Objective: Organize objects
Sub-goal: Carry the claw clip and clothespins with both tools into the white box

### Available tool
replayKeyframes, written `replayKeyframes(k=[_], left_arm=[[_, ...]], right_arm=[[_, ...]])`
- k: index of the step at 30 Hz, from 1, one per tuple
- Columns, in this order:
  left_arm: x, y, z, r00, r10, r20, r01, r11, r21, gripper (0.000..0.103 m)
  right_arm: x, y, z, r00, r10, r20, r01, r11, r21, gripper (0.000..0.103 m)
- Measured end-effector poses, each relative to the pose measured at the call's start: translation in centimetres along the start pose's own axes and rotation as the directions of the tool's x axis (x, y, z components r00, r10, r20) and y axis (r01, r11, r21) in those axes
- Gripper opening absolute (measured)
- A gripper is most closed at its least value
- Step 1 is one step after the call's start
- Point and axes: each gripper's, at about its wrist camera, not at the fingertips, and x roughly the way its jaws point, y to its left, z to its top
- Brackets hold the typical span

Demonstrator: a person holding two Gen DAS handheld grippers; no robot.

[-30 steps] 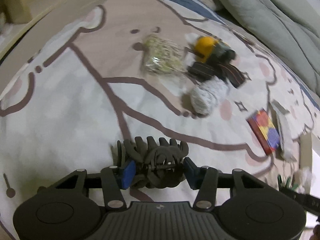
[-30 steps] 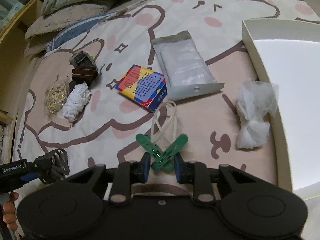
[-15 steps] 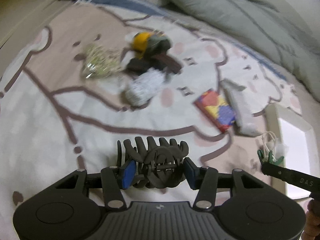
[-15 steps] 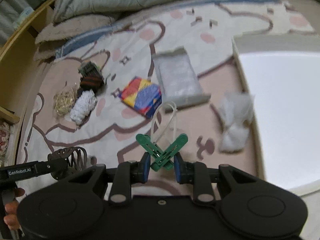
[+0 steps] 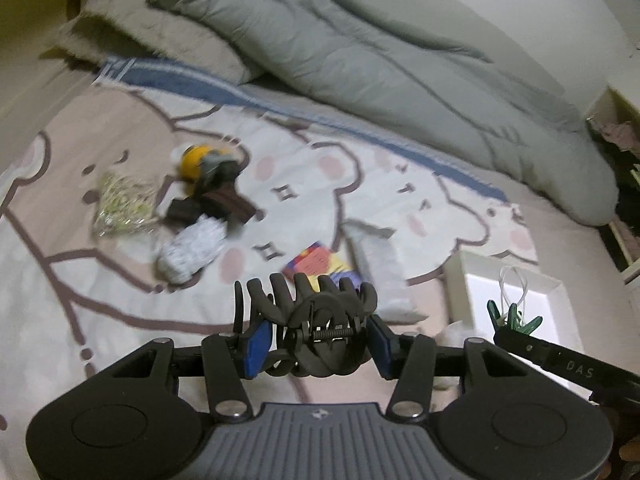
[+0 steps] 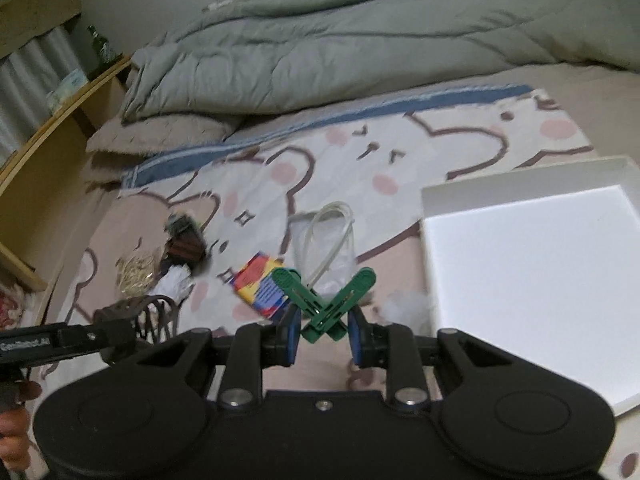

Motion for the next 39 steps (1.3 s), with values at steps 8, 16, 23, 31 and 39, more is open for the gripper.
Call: replayKeyframes(k=[8, 16, 23, 31, 39], left_arm=[[-0.4, -3.9, 0.1, 0.999, -0.037, 0.037, 0.036, 0.999, 0.035, 0.052], [-0.4, -7.5, 0.0, 0.996, -0.07, 0.051, 0.068, 0.997, 0.041, 0.052], [0.2, -12.7, 0.1, 0.995, -0.089, 0.055, 0.082, 0.989, 0.121, 0.052], [2.7, -20.2, -0.4, 0.984, -0.179, 0.025, 0.172, 0.969, 0.178, 0.052], [7.1, -25.9, -3.5, 0.963, -0.253, -0.091, 0.266, 0.944, 0.194, 0.052]], right_arm=[[-2.8, -2.5, 1.4, 0.994, -0.076, 0.084, 0.075, 0.997, 0.008, 0.026], [-6.0, -5.8, 2.4, 0.984, -0.059, 0.168, 0.057, 0.998, 0.014, 0.026], [-7.8, -9.6, 3.0, 0.971, -0.099, 0.216, 0.1, 0.995, 0.01, 0.026], [-8.2, -14.7, 3.3, 0.961, -0.183, 0.207, 0.18, 0.983, 0.032, 0.026], [-7.0, -20.1, 2.2, 0.957, -0.277, 0.085, 0.273, 0.961, 0.054, 0.026]])
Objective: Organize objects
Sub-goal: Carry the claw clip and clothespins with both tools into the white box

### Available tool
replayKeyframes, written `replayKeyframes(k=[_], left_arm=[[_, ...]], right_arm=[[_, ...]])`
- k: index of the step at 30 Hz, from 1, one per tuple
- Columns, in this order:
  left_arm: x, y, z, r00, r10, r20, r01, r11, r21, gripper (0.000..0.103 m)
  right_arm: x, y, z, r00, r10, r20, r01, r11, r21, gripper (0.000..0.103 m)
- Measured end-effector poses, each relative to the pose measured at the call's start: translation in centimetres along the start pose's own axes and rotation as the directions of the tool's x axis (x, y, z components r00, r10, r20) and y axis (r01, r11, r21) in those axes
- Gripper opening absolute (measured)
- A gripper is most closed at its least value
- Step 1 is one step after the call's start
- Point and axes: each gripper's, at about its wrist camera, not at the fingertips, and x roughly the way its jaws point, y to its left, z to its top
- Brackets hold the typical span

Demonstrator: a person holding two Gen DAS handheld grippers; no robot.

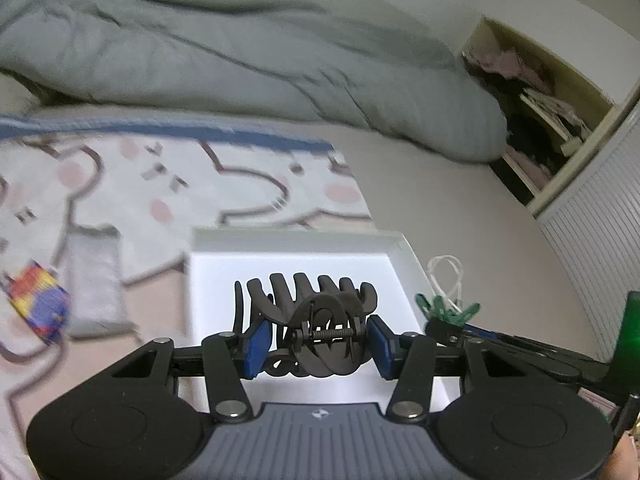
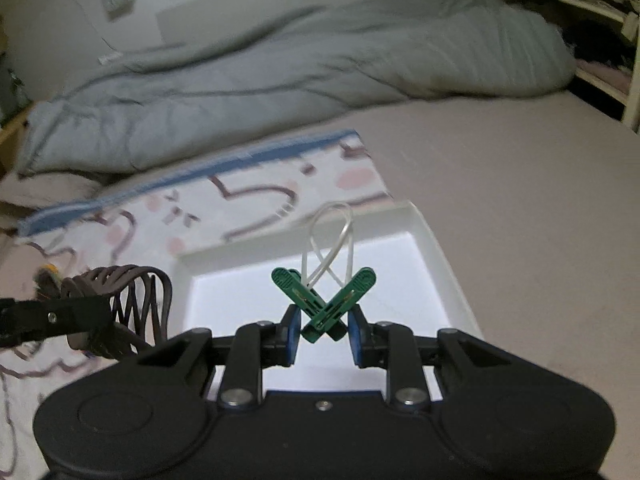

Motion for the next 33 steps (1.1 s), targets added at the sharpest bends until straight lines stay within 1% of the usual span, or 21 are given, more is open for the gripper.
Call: replayKeyframes(k=[5, 8, 11, 15, 17, 21, 22, 23, 26, 31, 33], left_arm=[[3.9, -1.9, -1.7, 0.996, -0.038, -0.076, 0.037, 0.999, -0.024, 0.052], [5.6, -2.7, -2.6, 0.992, -0.059, -0.111, 0.054, 0.998, -0.043, 0.052], [7.3, -3.2, -3.5, 0.988, -0.058, -0.141, 0.05, 0.997, -0.058, 0.052], [8.7, -3.1, -4.2, 0.983, -0.053, -0.174, 0.038, 0.995, -0.088, 0.052], [9.2, -2.9, -4.5, 0.982, -0.044, -0.183, 0.026, 0.995, -0.097, 0.052], [9.9, -2.8, -4.8, 0.979, -0.019, -0.203, -0.004, 0.994, -0.112, 0.052], [10.1, -2.9, -4.9, 0.978, -0.018, -0.208, -0.006, 0.993, -0.116, 0.052], [10.3, -2.9, -5.0, 0.977, -0.02, -0.213, -0.006, 0.993, -0.121, 0.052], [10.8, -3.3, -5.3, 0.973, -0.029, -0.23, -0.006, 0.989, -0.149, 0.052], [11.8, -3.6, -6.1, 0.964, -0.061, -0.258, 0.007, 0.979, -0.203, 0.052], [11.9, -3.7, -6.3, 0.964, -0.068, -0.255, 0.014, 0.978, -0.209, 0.052]], right_arm=[[1.3, -2.7, -1.2, 0.996, -0.047, -0.079, 0.047, 0.999, 0.0, 0.026], [2.1, -4.4, -1.9, 0.989, -0.084, -0.125, 0.085, 0.996, 0.007, 0.026], [3.1, -5.4, -2.7, 0.977, -0.089, -0.192, 0.092, 0.996, 0.003, 0.026], [4.6, -5.7, -3.8, 0.954, -0.106, -0.282, 0.1, 0.994, -0.037, 0.026], [4.8, -5.9, -4.0, 0.95, -0.099, -0.296, 0.092, 0.995, -0.038, 0.026], [4.9, -5.6, -3.8, 0.948, -0.115, -0.298, 0.108, 0.993, -0.039, 0.027], [4.8, -5.5, -3.6, 0.948, -0.125, -0.294, 0.119, 0.992, -0.037, 0.033], [4.7, -5.5, -3.6, 0.946, -0.139, -0.294, 0.134, 0.99, -0.037, 0.036], [4.3, -5.6, -3.6, 0.944, -0.163, -0.288, 0.156, 0.987, -0.049, 0.037], [3.8, -6.0, -3.5, 0.945, -0.175, -0.275, 0.174, 0.984, -0.03, 0.037], [3.7, -6.2, -3.4, 0.946, -0.176, -0.271, 0.177, 0.984, -0.021, 0.037]])
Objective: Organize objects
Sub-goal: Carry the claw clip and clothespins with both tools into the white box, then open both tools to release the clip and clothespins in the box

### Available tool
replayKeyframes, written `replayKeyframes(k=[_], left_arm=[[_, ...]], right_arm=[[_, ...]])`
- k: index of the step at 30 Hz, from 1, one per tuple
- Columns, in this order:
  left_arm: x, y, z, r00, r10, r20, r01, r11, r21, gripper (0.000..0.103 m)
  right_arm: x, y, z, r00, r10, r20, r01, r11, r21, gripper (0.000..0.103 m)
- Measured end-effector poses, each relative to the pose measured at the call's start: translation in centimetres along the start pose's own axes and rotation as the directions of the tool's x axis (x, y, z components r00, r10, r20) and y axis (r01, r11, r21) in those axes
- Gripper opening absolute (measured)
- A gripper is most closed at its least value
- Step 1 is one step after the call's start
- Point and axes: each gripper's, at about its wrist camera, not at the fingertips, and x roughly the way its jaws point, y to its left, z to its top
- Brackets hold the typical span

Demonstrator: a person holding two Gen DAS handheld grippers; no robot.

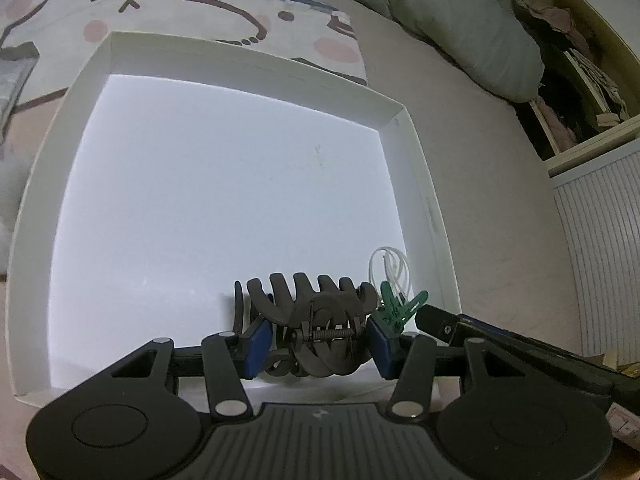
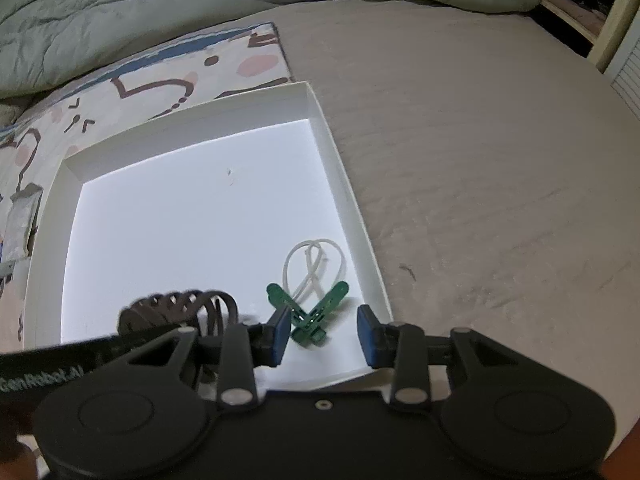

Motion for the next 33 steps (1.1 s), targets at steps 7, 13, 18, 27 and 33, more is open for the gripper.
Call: replayKeyframes(k=[7, 13, 18, 27, 33], left_arm=[[-1.0, 0.1, 0.3, 0.998, 0.052, 0.026, -0.052, 0.999, 0.0, 0.079], [-1.8, 0.6, 0.7, 0.996, 0.081, 0.024, -0.081, 0.997, 0.018, 0.079], [-3.1, 0.7, 0.7, 0.992, 0.116, 0.039, -0.119, 0.99, 0.076, 0.08], [-6.8, 0.9, 1.5, 0.977, 0.173, 0.126, -0.192, 0.969, 0.158, 0.098], [-8.6, 1.2, 1.9, 0.951, 0.244, 0.191, -0.283, 0.935, 0.213, 0.102]], right_arm=[[-0.1, 0.0, 0.1, 1.0, 0.01, 0.004, -0.01, 1.0, 0.01, 0.039], [-0.5, 0.3, -0.1, 1.0, 0.012, 0.01, -0.012, 1.0, 0.006, 0.039], [-1.4, 0.5, -0.2, 0.999, 0.027, 0.022, -0.028, 0.999, 0.016, 0.04], [-4.0, 1.4, -0.6, 0.996, 0.03, 0.083, -0.031, 0.999, 0.011, 0.055], [-6.3, 2.2, -0.7, 0.989, 0.036, 0.146, -0.037, 0.999, 0.004, 0.068]])
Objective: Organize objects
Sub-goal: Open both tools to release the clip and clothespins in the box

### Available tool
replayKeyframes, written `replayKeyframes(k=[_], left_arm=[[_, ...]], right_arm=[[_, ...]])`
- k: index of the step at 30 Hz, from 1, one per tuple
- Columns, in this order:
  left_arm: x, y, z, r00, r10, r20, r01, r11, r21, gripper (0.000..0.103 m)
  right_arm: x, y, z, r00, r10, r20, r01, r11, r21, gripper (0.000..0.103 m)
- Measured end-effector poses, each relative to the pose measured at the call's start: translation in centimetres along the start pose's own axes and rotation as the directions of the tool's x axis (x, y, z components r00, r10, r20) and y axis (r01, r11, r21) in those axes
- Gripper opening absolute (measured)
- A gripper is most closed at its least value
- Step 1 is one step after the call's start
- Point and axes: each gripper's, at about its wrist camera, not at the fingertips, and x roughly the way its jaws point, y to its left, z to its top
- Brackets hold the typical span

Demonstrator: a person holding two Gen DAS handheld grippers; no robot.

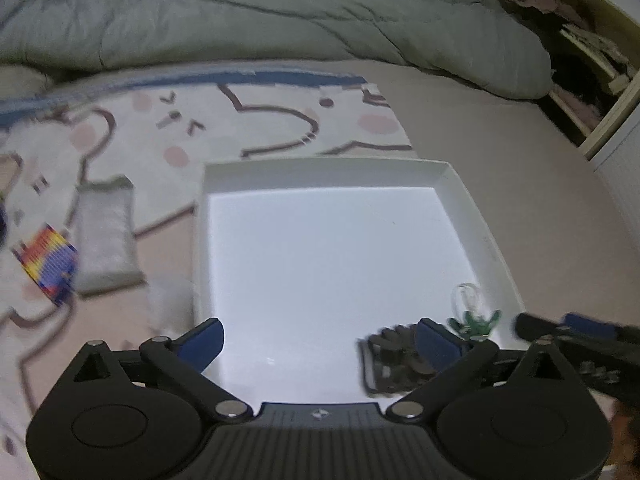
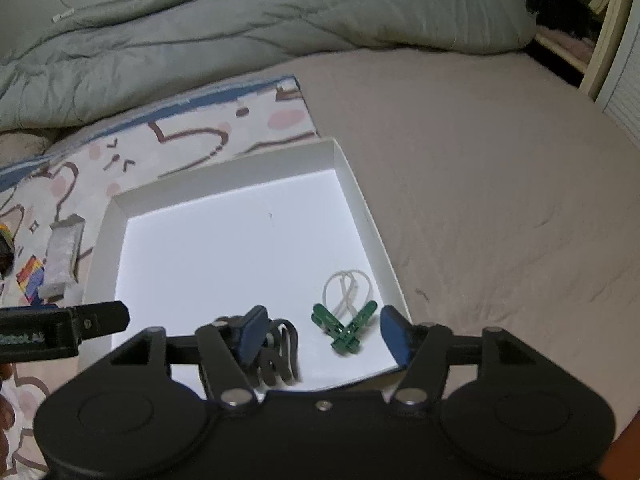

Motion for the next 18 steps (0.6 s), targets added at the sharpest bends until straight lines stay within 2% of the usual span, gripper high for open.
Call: replayKeyframes(k=[2, 6, 11, 15, 17, 18], left_arm=[[-0.4, 0.4, 0.0, 1.0, 0.021, 0.013, -0.022, 1.0, 0.021, 0.102], [-1.2, 1.1, 0.0, 0.999, 0.046, 0.029, -0.047, 0.998, 0.036, 0.103], [-2.3, 1.8, 0.0, 0.996, 0.067, 0.054, -0.07, 0.995, 0.065, 0.103], [-3.3, 2.4, -0.1, 0.994, 0.078, 0.079, -0.085, 0.993, 0.078, 0.103], [-3.8, 2.7, -0.1, 0.993, 0.074, 0.09, -0.081, 0.993, 0.084, 0.103], [-4.1, 2.8, 0.0, 0.993, 0.074, 0.096, -0.082, 0.993, 0.09, 0.103]], right_arm=[[-1.1, 0.2, 0.0, 0.999, 0.005, 0.034, -0.005, 1.0, -0.002, 0.077], [-2.7, 0.8, 0.0, 0.997, 0.008, 0.076, -0.007, 1.0, -0.011, 0.08], [-4.0, 1.5, -0.2, 0.993, -0.004, 0.119, 0.007, 1.0, -0.025, 0.089], [-4.7, 1.9, -0.5, 0.989, -0.018, 0.147, 0.023, 0.999, -0.036, 0.092], [-5.0, 2.1, -0.7, 0.988, -0.021, 0.155, 0.027, 0.999, -0.032, 0.1], [-5.2, 2.2, -0.8, 0.986, -0.027, 0.165, 0.033, 0.999, -0.035, 0.1]])
